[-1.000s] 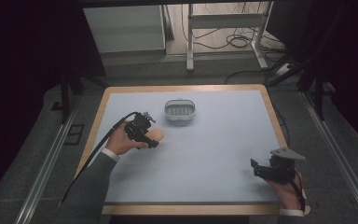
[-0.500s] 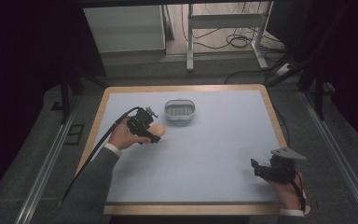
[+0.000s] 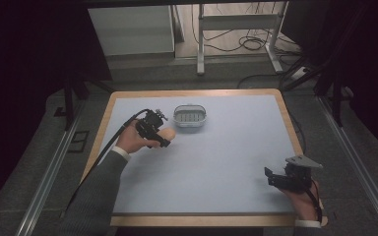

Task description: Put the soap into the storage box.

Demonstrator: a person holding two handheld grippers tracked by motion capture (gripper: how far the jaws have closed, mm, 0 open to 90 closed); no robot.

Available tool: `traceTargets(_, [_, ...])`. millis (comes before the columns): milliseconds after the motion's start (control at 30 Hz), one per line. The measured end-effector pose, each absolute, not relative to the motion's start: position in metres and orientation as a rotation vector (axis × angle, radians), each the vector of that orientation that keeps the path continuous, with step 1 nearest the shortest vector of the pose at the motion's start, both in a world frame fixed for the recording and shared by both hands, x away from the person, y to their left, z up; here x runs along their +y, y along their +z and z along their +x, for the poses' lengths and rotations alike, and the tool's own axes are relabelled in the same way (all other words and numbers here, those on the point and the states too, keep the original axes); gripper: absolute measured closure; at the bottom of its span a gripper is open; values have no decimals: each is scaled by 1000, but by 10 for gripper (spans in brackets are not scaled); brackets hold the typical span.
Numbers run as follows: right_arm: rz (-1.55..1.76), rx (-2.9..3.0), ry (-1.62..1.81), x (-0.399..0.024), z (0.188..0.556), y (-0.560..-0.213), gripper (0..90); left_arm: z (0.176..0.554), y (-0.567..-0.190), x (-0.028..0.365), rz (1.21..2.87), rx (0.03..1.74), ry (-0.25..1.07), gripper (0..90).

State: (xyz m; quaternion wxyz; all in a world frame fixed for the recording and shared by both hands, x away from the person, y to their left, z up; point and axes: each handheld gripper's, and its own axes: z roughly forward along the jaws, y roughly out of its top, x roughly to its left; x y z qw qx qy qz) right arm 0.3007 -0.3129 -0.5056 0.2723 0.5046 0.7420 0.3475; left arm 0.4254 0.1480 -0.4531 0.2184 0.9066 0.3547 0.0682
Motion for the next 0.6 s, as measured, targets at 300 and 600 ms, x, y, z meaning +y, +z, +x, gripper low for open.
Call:
traceTargets(300, [1358, 1999, 944, -312, 301, -505, 85, 434, -449, 148, 2503, 984, 196, 329])
traceTargets(600, [1349, 2009, 944, -308, 301, -506, 85, 438, -442, 149, 2488, 982, 196, 329])
